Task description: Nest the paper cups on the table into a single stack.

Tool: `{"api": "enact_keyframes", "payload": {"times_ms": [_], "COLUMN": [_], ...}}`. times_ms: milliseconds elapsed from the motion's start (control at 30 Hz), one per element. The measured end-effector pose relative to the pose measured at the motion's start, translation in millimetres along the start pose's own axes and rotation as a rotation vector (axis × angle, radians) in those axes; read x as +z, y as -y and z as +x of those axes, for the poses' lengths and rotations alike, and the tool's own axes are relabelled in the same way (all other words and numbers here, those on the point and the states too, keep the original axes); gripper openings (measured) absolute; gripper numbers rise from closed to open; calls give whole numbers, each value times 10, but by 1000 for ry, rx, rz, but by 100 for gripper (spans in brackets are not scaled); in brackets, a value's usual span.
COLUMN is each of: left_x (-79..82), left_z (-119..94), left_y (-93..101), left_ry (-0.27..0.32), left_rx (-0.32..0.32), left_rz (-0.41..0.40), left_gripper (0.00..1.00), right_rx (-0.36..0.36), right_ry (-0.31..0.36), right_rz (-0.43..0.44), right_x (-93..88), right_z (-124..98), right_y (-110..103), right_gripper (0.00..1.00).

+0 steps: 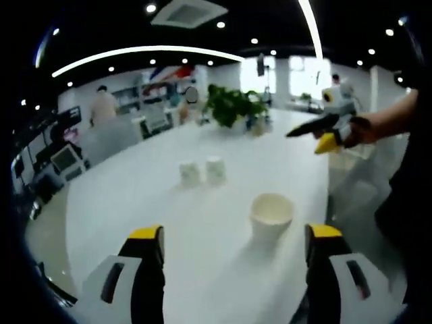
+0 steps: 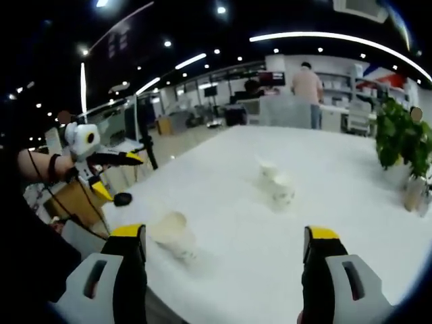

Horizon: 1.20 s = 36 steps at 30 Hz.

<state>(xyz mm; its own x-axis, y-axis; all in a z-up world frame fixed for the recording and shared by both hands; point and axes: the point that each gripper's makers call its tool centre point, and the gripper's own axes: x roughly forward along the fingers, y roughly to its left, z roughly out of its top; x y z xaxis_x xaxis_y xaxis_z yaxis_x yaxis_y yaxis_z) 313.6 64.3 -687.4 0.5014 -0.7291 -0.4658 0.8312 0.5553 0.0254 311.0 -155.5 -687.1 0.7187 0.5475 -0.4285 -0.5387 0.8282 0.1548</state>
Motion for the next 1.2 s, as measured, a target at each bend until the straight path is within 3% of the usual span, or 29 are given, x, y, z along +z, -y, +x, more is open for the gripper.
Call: {"api": "enact_keyframes", "payload": {"times_ms": [233,433,567,700,1000,1100,1200], "left_x": [-34,-52,-65,-96,-137,-101,-122], "left_z": [-11,-28,-43,-30,21,12,2], "left_y": [-47,-109,-162,-145,-99,-107,-129], "left_ry": [8,14,15,14,16,25,22], "left_rx": [38,58,95,90,86,95,111], "left_rz": [-25,-43,-13,-39,-47,-51,-55], "left_gripper": [100,100,100,100,100,100,100], "right_rx": [12,15,24,33,22,17,4], "right_ry": [-12,-16,-21,-10,-10,-2,-32], "right_rz": [-2,4,1,0,-66,-85,-112], "right_x": [-43,-53,-55,-13,275,416,443], "right_z": [34,76,117,192,598,770,946], "right_y": [-28,-15,-38,-17,258,414,601], "right_gripper": [95,95,95,94,90,86,82]}}
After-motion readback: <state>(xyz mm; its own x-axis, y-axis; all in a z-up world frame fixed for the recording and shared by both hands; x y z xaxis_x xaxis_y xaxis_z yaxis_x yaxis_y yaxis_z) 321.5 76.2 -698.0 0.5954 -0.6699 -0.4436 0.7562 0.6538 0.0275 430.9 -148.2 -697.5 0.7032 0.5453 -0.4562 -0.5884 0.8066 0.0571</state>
